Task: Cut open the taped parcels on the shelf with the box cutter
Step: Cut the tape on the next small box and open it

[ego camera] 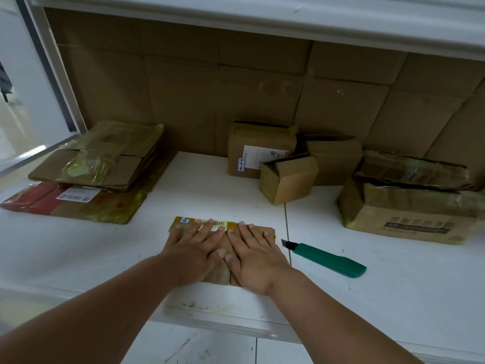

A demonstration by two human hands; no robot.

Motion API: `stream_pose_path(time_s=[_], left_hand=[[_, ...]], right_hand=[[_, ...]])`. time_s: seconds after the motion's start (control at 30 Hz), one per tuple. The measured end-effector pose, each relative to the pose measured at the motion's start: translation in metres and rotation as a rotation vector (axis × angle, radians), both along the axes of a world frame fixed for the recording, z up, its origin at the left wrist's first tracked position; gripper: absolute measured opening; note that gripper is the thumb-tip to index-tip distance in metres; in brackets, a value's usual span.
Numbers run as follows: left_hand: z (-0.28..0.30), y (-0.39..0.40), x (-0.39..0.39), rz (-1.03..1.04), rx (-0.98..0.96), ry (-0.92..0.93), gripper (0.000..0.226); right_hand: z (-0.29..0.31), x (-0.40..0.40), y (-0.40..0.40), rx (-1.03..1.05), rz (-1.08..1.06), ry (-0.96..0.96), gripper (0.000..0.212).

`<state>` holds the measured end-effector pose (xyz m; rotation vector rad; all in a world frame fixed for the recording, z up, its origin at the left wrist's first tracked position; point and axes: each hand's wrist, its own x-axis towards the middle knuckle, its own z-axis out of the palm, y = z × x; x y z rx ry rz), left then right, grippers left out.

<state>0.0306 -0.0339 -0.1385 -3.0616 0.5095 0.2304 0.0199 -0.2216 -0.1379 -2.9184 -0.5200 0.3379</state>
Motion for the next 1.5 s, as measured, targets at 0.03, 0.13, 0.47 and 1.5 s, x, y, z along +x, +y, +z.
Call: stream_pose_path(time_s=[0.03, 0.13, 0.47, 1.5], left_hand=[[-0.001, 0.0, -0.001, 0.014, -0.003, -0.005, 0.06], [-0.007, 0.0, -0.004, 0.103, 0.004, -0.035, 0.064], [-0.005, 0.005, -0.007, 0.078, 0.031, 0.023, 0.076], [0.016, 0.046, -0.032, 0.51, -0.276, -0.079, 0.076]], right_hand=[[-0.001, -0.003, 0.0, 0.015, 0.006, -0.01, 0.071], [-0.008, -0.013, 0.0, -0.016, 0.048, -0.086, 0.073], [-0.004, -0.009, 0.0, 0.018, 0.023, 0.031, 0.073], [0.049, 0.03, 0.015, 0.576, -0.265, 0.125, 0.007]])
